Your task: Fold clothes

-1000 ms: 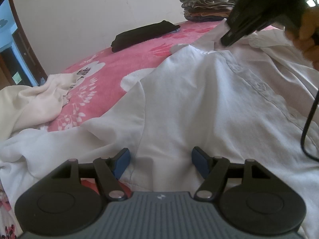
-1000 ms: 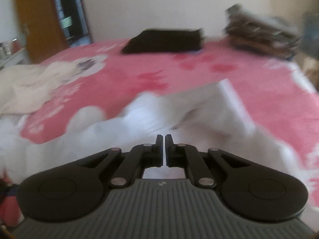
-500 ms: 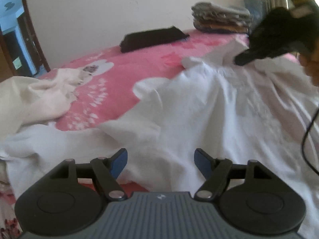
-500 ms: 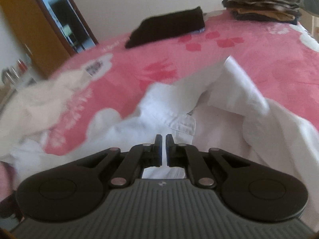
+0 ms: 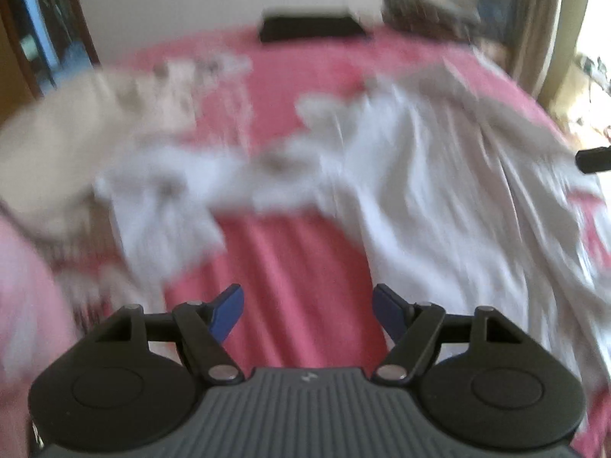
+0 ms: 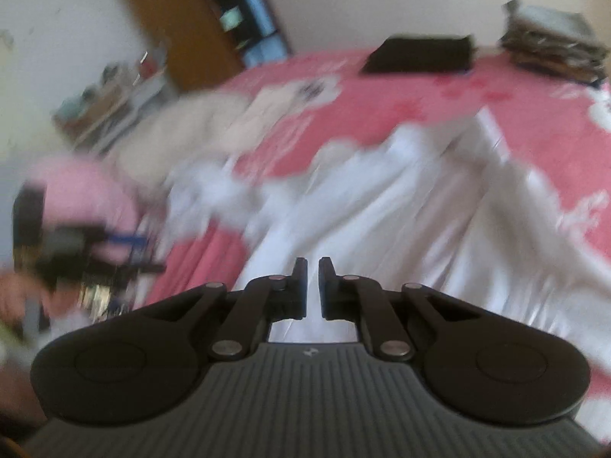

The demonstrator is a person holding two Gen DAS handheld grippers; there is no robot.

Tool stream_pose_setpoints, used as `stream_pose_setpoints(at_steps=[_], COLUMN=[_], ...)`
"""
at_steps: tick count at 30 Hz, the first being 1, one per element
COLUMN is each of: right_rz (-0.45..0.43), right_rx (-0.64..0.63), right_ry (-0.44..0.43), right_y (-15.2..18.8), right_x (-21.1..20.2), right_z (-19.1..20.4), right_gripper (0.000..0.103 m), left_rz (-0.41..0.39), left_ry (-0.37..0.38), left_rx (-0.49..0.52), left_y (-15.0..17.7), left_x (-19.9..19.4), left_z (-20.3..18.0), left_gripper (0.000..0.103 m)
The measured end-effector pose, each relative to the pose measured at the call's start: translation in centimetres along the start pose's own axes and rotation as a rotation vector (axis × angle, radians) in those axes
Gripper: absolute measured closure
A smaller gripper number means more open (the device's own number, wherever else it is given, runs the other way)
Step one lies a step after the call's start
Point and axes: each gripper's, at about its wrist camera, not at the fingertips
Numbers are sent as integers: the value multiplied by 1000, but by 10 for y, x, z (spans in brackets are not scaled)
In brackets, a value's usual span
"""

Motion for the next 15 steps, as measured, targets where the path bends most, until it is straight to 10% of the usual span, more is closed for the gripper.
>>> stream_pose_setpoints(at_steps=[7,15], right_rz=[151,245], right_rx=[-74,-46], right_ry=[-41,-46], right_y=[85,130], right_x=[5,10], right_z=[48,63], right_gripper=[97,97], left_rz=[193,185], left_ry=[147,75], left_rx=[-73,-48], left_y=[107,159], left_x=[7,9], left_z=[-23,-37], left_gripper=[41,62])
Point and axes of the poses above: each gripper's, at about its wrist camera, not at the fingertips, and x roughly the way its jaws point, z to its left, y to its underside, and after that the axes turned 12 degrees about y, right-handed
